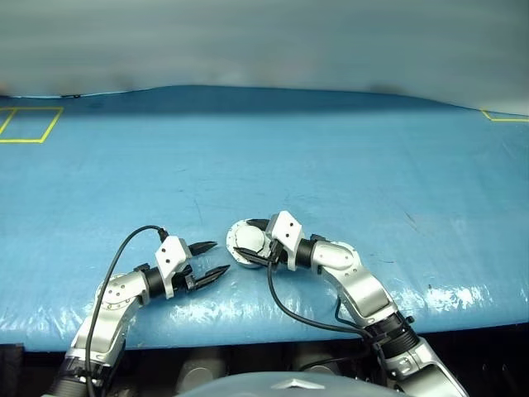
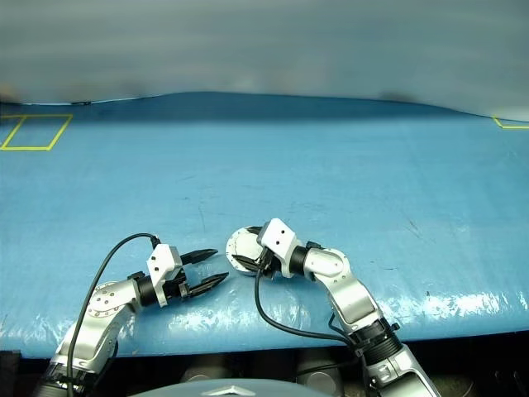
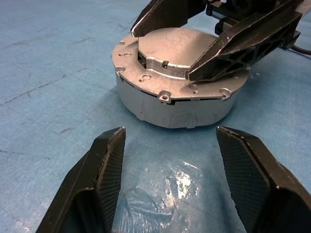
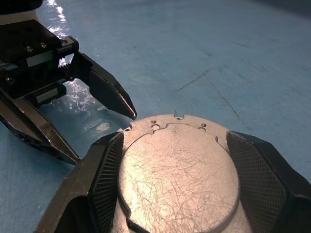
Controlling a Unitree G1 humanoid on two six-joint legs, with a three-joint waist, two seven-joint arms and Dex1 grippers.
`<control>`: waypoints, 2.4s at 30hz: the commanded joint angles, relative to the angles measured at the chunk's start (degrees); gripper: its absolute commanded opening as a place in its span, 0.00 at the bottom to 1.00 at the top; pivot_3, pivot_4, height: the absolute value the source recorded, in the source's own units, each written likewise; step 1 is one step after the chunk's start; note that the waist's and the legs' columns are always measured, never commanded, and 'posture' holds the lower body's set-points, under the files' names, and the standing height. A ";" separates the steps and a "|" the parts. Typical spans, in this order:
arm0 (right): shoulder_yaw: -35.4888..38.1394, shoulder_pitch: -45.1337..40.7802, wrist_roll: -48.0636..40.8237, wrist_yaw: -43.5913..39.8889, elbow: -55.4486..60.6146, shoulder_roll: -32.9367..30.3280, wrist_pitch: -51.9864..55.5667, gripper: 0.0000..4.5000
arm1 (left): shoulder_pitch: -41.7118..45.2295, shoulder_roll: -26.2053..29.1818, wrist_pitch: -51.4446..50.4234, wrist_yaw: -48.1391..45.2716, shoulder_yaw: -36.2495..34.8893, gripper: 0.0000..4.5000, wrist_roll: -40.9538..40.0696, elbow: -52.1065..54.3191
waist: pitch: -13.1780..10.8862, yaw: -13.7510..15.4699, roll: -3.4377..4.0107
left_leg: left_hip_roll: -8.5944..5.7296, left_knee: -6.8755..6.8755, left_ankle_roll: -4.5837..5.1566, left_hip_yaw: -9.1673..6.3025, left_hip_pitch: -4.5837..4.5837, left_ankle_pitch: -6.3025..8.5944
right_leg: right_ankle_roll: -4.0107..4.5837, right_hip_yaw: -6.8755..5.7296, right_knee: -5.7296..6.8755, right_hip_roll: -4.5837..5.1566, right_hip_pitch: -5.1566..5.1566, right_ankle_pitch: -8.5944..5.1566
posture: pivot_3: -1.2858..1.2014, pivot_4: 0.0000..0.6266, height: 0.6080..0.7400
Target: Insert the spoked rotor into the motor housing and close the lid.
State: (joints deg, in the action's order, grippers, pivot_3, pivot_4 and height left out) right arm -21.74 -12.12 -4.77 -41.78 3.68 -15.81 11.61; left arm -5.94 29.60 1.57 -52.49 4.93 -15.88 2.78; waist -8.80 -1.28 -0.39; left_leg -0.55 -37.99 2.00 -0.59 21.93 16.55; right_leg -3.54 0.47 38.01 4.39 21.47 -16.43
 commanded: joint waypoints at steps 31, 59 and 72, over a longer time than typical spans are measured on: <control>-0.55 -1.96 1.21 -3.16 -0.90 -4.03 1.91 0.71 | -0.24 -0.61 1.40 -0.02 -0.04 0.70 0.24 -0.20 | 0.12 0.54 0.04 | -0.04 -0.05 0.02 -0.01 -0.01 0.00 | -0.02 -0.06 -0.01 -0.02 -0.05 0.01 | 0.52 0.24 1.00; -2.55 -2.02 4.25 0.88 -5.00 -3.29 3.71 0.70 | 4.96 -5.49 -3.53 2.24 -0.91 0.00 -3.98 0.15 | 0.61 0.45 0.01 | 0.00 -0.09 -0.01 -0.05 -0.26 -0.29 | 0.07 -0.08 0.06 -0.02 -0.33 0.22 | 0.52 0.24 1.00; -2.20 -1.68 3.75 1.85 -3.66 -2.66 2.83 0.70 | 6.18 -6.24 -2.18 4.46 4.47 0.00 4.85 -3.32 | 0.67 0.51 0.06 | 0.01 -0.06 0.02 -0.05 -0.26 -0.34 | 0.09 -0.07 0.04 0.02 -0.33 0.27 | 0.52 0.24 1.00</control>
State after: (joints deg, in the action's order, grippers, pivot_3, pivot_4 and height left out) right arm -23.64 -14.90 -3.01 -40.84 2.15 -17.99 12.88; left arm 1.00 23.69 -0.48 -47.94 7.49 -12.14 0.15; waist -8.14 -0.77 -0.34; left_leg -0.54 -38.05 2.03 -0.64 21.67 16.20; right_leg -3.45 0.40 38.04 4.42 21.14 -16.16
